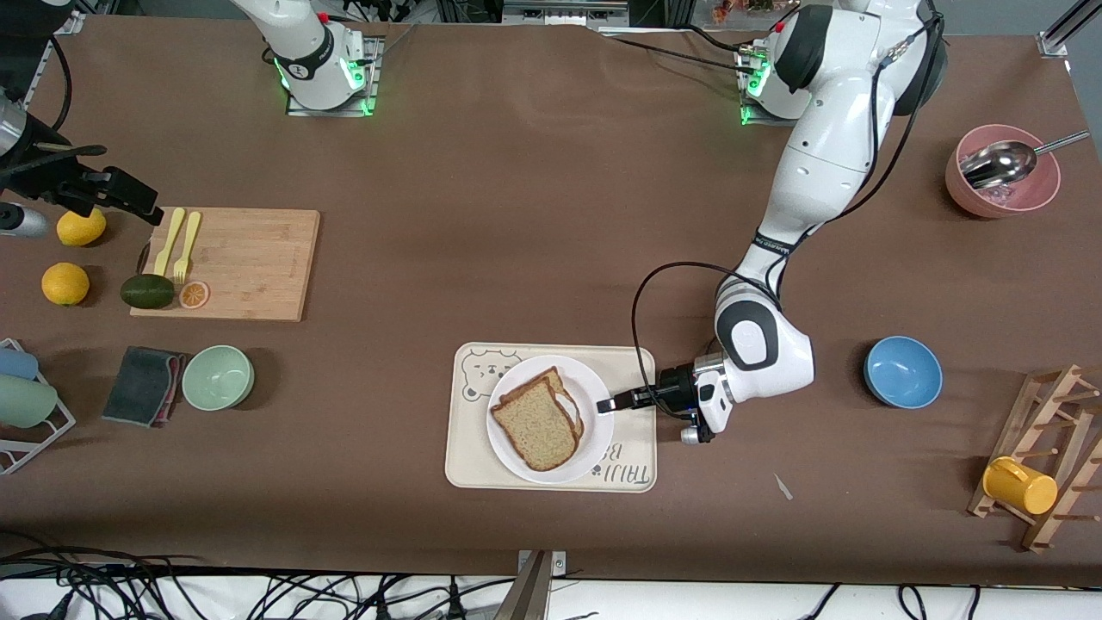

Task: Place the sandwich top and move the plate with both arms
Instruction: 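Slide the plate with the left gripper onto the bear tray, then open the left gripper and release the plate rim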

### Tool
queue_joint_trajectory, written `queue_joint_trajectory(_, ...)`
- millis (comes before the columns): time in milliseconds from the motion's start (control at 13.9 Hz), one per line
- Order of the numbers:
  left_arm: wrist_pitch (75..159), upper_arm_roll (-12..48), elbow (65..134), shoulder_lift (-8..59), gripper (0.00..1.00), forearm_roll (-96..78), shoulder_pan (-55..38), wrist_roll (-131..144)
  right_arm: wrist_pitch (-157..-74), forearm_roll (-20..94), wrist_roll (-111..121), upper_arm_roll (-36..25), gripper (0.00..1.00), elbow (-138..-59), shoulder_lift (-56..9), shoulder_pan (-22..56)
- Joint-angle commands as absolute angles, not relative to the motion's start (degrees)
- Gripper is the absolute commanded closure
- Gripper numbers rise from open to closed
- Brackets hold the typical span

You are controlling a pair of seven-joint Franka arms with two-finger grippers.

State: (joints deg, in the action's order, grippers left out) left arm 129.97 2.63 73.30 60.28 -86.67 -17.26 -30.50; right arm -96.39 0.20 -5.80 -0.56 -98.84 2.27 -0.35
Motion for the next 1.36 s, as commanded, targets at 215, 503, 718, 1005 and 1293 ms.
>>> queue_joint_trajectory(215,130.08,2.37,70.49,61.52,0.75,-85.69,-17.75,-29.18,-95.89,1.05,-6.06,-0.7,0.0,-99.23,3.16,-0.44)
queue_joint_trajectory(503,129.9,2.37,70.66,61.26,0.14,-85.96,-17.4,-29.18,-95.89,1.05,-6.06,-0.7,0.0,-99.23,3.16,-0.44)
queue_joint_trajectory(718,129.03,2.55,71.45,59.51,0.0,-85.69,-15.56,-29.09,-95.89,1.05,-6.06,-0.7,0.0,-99.32,3.16,-0.44)
queue_joint_trajectory(1005,124.29,2.64,73.37,56.35,0.0,-85.7,-13.71,-28.48,-95.89,1.05,-6.06,-0.79,0.0,-99.23,3.16,-0.44)
queue_joint_trajectory(1293,123.93,2.46,82.86,46.69,0.0,-81.14,-12.48,-27.95,-95.89,1.05,-6.06,-0.79,0.0,-99.32,3.16,-0.44)
